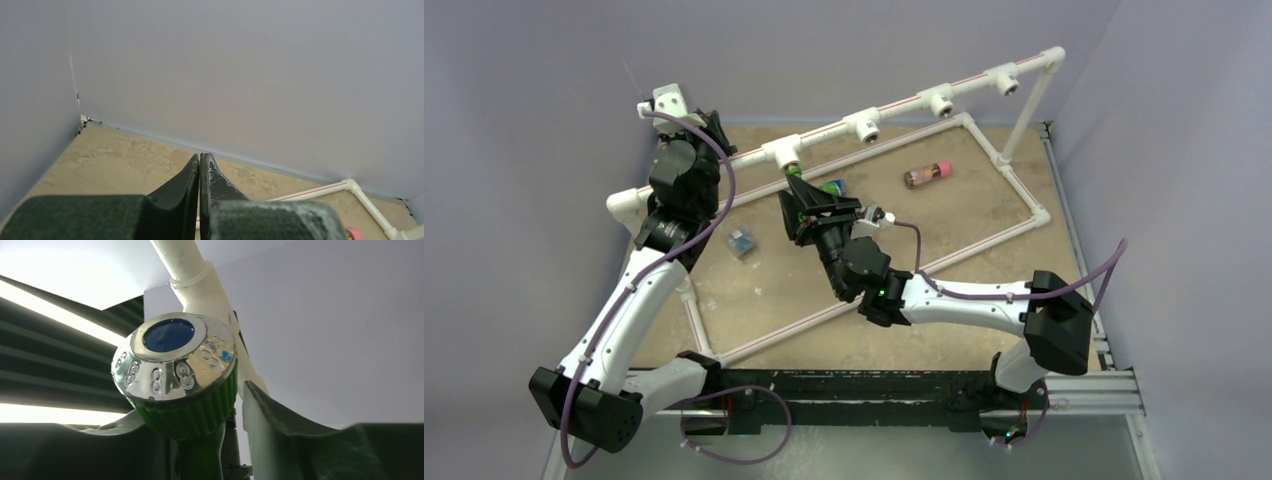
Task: Install the water faucets
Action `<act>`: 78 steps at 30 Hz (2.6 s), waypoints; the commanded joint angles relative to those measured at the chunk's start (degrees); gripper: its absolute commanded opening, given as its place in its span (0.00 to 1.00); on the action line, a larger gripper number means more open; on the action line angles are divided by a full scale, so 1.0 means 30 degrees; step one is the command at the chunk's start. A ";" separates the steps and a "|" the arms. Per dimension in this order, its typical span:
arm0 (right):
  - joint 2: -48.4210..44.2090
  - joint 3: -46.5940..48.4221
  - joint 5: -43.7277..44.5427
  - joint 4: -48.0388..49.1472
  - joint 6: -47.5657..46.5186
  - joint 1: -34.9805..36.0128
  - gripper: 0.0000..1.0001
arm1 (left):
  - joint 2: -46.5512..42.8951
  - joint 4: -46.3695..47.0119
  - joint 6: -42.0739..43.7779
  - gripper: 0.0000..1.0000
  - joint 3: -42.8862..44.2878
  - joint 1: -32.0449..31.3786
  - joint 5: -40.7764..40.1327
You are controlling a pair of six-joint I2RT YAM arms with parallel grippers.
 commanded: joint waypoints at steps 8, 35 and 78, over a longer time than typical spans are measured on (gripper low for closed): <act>-0.0768 -0.0619 0.0892 -0.1525 -0.0371 -0.0807 0.66 | -0.0078 -0.7007 -0.1092 0.00 -0.1314 -0.1248 0.1540; -0.6633 -0.4815 -0.2846 0.0060 -0.9007 -0.0692 0.83 | 0.0799 -0.6840 -0.1014 0.00 -0.0836 -0.0422 0.1660; -1.1479 -0.3264 -1.0328 -0.6522 -5.2880 -0.0637 0.85 | 0.3288 -0.7016 -0.0137 0.00 0.0635 0.1424 0.2751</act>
